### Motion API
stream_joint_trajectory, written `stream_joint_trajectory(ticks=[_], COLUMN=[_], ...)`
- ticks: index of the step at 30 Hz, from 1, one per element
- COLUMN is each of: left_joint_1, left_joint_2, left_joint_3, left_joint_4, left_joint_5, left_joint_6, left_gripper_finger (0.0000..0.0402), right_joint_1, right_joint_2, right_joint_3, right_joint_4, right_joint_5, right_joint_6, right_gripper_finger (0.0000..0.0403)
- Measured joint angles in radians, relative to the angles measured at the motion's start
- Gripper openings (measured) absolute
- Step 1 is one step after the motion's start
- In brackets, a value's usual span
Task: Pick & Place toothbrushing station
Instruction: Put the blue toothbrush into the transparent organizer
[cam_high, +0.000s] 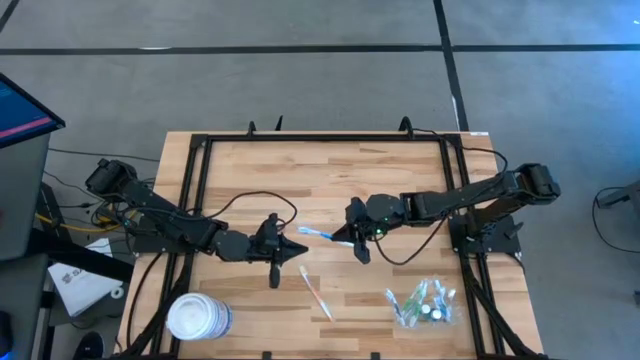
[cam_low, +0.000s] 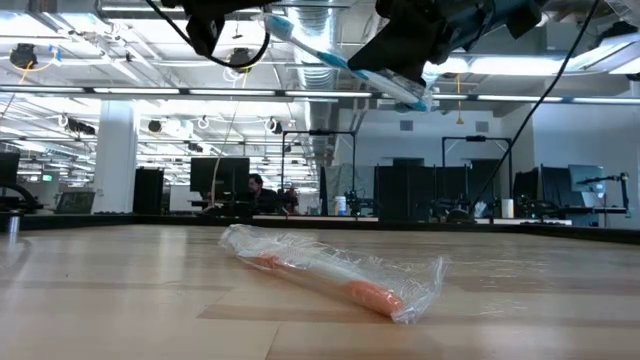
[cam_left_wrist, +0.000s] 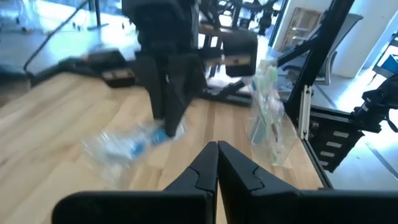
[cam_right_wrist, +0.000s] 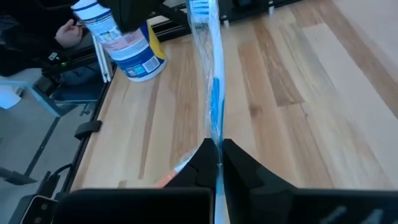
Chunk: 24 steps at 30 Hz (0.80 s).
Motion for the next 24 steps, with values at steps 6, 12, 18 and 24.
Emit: stream_joint_trajectory(ticks=[6, 12, 18, 24], left_joint_1=[-0.003, -0.003, -0.010, -0.004], left_joint_2=[0.000, 0.000, 0.000, 0.000], left_joint_3=[0.000, 0.000, 0.000, 0.000], left_joint_4=[0.027, 0.026, 0.028, 0.092], left_joint_5=[0.000, 0.000, 0.011, 0.011], left_joint_6=[0.034, 0.034, 0.031, 0.068], left_gripper_finger=[0.0000, 0.0000, 0.0000, 0.0000], right_joint_1=[0.025, 0.047, 0.054, 0.089], right_joint_2=[0.000, -0.010, -0.086, -0.130], right_joint_3=[0.000, 0.000, 0.000, 0.001], right_joint_4=[0.001, 0.006, -0.008, 0.053], right_joint_5=[0.003, 0.011, 0.046, 0.064], right_joint_6=[-0.003, -0.015, -0.025, -0.073], right_gripper_finger=[0.0000, 0.0000, 0.0000, 0.0000])
